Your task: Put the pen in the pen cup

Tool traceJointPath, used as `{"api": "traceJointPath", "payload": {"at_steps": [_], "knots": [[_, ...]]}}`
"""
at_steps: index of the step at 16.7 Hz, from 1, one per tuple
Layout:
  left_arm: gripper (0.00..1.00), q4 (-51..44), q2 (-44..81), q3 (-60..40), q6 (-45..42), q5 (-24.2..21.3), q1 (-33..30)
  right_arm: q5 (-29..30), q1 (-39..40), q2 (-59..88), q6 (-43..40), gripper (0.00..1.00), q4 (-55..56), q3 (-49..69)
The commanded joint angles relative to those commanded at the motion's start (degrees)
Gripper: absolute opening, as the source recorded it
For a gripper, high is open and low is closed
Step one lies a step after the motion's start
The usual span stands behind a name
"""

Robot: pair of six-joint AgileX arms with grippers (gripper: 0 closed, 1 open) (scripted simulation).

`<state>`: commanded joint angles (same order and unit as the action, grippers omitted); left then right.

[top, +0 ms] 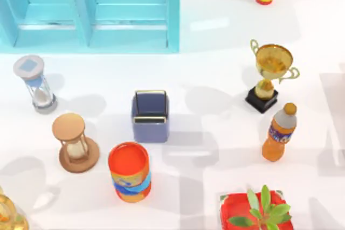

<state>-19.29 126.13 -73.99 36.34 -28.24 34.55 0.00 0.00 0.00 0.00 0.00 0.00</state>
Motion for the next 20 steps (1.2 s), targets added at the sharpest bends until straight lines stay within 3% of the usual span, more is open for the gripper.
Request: {"api": "traceJointPath", "payload": {"at_steps": [4, 9, 17, 20], "knots": [[0.0, 0.0, 0.0, 0.0, 0.0, 0.0, 0.0, 0.0, 0.0, 0.0, 0.0, 1.0, 0.0, 0.0], [0.0, -7.5, -7.7, -0.2, -4.0, 0.5, 4.3, 0.0, 0.0, 0.0, 0.0, 1.0, 0.0, 0.0], [0.0, -34.7, -28.5, 1.7, -17.5, -2.3, 16.9, 0.0, 0.0, 0.0, 0.0, 1.0, 0.0, 0.0], [0.0, -40.2, -34.0, 2.2, -20.9, -3.5, 20.1, 0.0, 0.0, 0.0, 0.0, 1.0, 0.0, 0.0]]}}
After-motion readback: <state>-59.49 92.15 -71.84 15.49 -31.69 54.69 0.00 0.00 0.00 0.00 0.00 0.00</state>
